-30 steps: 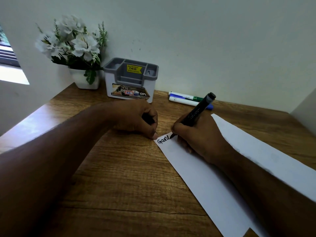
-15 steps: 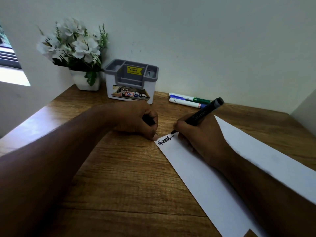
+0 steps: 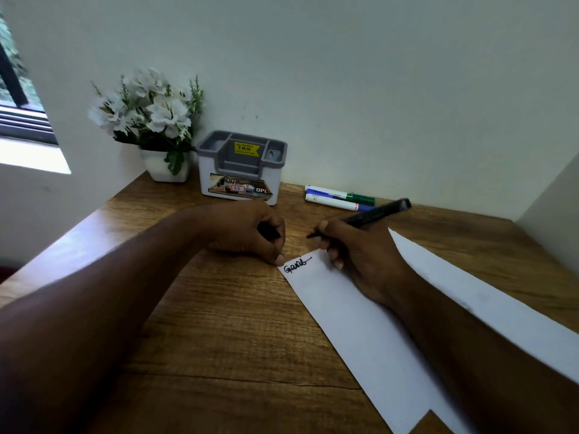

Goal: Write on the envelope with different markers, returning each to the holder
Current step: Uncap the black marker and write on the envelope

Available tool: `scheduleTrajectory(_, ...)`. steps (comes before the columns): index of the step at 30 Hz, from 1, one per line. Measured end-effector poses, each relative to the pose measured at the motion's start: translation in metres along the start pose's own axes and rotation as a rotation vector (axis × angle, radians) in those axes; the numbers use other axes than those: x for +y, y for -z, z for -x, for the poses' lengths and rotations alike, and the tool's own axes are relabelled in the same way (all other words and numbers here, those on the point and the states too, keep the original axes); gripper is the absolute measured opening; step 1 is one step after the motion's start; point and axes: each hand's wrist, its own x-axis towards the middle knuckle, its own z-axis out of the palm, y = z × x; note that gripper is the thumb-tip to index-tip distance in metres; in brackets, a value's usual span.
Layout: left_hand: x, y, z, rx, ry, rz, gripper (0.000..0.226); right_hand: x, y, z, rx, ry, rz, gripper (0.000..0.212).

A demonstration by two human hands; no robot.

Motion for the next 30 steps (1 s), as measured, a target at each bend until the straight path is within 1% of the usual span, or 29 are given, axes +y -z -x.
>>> scheduleTrajectory(2, 0.003, -0.003, 0.003, 0.099, -0.039, 0.096, 0.011, -0.001, 0.004, -0.001, -0.010, -0.036, -0.223, 0.020)
scheduleTrajectory(4, 0.009, -0.007, 0.002, 0.188, -0.046, 0.248, 0.011, -0.002, 0.006, -0.001, -0.024, -0.058, -0.343, 0.030)
scheduleTrajectory(5, 0.012, -0.010, 0.002, 0.209, -0.041, 0.315, 0.015, -0.002, 0.007, -0.001, -0.027, -0.047, -0.371, 0.029)
scheduleTrajectory(7, 0.016, -0.016, 0.001, 0.242, -0.065, 0.374, 0.020, -0.001, 0.007, 0.000, -0.015, 0.007, -0.390, 0.020)
scheduleTrajectory(11, 0.019, -0.026, 0.001, 0.306, -0.161, 0.534, 0.016, 0.000, 0.006, 0.000, 0.054, 0.078, -0.329, 0.016)
scheduleTrajectory(13, 0.017, -0.028, 0.000, 0.338, -0.187, 0.520, 0.017, 0.000, 0.005, 0.001, 0.034, 0.091, -0.284, 0.007)
scheduleTrajectory(17, 0.012, -0.030, -0.004, 0.372, -0.182, 0.481, 0.019, 0.002, 0.004, 0.002, -0.003, 0.092, -0.169, 0.018)
scheduleTrajectory(21, 0.011, -0.035, -0.008, 0.403, -0.201, 0.549, 0.026, 0.001, 0.001, 0.004, -0.021, 0.111, -0.107, 0.018)
scheduleTrajectory(24, 0.012, -0.039, -0.011, 0.447, -0.259, 0.604, 0.019, 0.001, 0.002, 0.003, -0.011, 0.115, -0.062, 0.020)
scheduleTrajectory(27, 0.012, -0.042, -0.013, 0.483, -0.294, 0.611, 0.017, 0.002, -0.001, 0.002, 0.016, 0.095, -0.026, 0.015)
scheduleTrajectory(30, 0.014, -0.047, -0.012, 0.483, -0.285, 0.644, 0.018, -0.001, -0.005, -0.001, 0.040, 0.082, 0.015, 0.021)
